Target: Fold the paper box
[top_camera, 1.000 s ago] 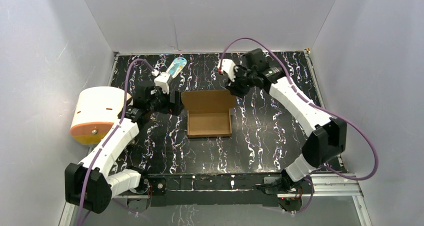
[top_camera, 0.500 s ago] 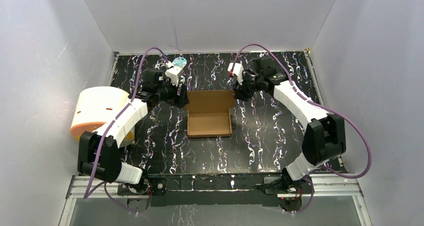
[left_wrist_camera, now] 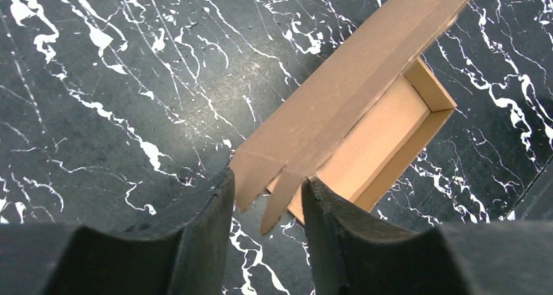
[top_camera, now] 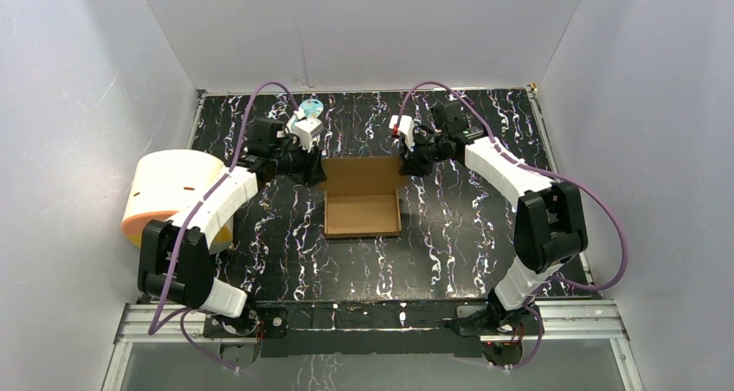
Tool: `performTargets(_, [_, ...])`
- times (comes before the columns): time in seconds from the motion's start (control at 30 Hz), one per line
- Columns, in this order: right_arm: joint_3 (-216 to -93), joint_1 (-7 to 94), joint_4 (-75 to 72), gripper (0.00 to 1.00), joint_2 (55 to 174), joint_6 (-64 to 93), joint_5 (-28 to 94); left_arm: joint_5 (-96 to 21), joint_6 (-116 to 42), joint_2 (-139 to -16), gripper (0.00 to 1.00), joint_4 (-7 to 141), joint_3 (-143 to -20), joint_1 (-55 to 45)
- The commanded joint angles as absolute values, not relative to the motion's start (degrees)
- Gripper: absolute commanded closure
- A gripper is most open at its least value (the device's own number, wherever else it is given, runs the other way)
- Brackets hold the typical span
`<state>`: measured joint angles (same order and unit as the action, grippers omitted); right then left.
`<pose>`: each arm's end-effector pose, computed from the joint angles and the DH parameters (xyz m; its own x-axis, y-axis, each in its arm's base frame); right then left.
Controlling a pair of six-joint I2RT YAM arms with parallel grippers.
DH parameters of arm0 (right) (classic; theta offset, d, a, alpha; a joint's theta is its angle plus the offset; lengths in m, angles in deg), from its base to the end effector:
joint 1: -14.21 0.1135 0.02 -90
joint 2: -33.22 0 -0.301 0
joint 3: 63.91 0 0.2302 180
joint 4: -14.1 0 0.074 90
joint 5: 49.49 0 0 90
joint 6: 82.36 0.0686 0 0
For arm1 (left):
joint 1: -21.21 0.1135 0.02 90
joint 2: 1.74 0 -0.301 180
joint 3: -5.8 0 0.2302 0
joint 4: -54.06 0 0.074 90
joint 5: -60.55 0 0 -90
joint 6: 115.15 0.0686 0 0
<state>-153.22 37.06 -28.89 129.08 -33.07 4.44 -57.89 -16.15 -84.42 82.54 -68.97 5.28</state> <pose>0.3192 0.1783 0.2882 -0.0971 -0.6130 -0.7841 -0.9621 0.2595 -0.0837 0.2966 -0.1186 0.3007 -0.4680 0.2766 -0.8393 0.6917 0.7057 -0.1531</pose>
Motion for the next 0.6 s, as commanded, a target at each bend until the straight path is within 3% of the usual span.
performTargets(0.0, [-152.6,36.9,-26.4,0.79,127.4,-31.7,2.5,-63.1,-16.1,-85.5,0.66,82.8,-71.3,5.6])
performTargets(0.13, [-150.9,36.9,-23.7,0.86,125.5,-27.9,3.8,-63.4,-18.8,-86.1,0.88,82.8,-71.6,5.6])
performTargets(0.2, [-149.9,36.9,-21.5,0.90,124.4,-25.0,6.0,-62.7,-20.3,-85.8,0.95,82.8,-71.6,5.6])
performTargets(0.4, [-145.8,39.5,-14.8,0.94,120.3,-16.9,12.6,-56.4,-26.4,-84.3,0.99,82.1,-70.7,4.7])
performTargets(0.57, [-144.3,46.3,-11.1,0.95,118.9,-9.7,29.0,-44.9,-31.2,-82.8,0.99,80.7,-69.6,0.7])
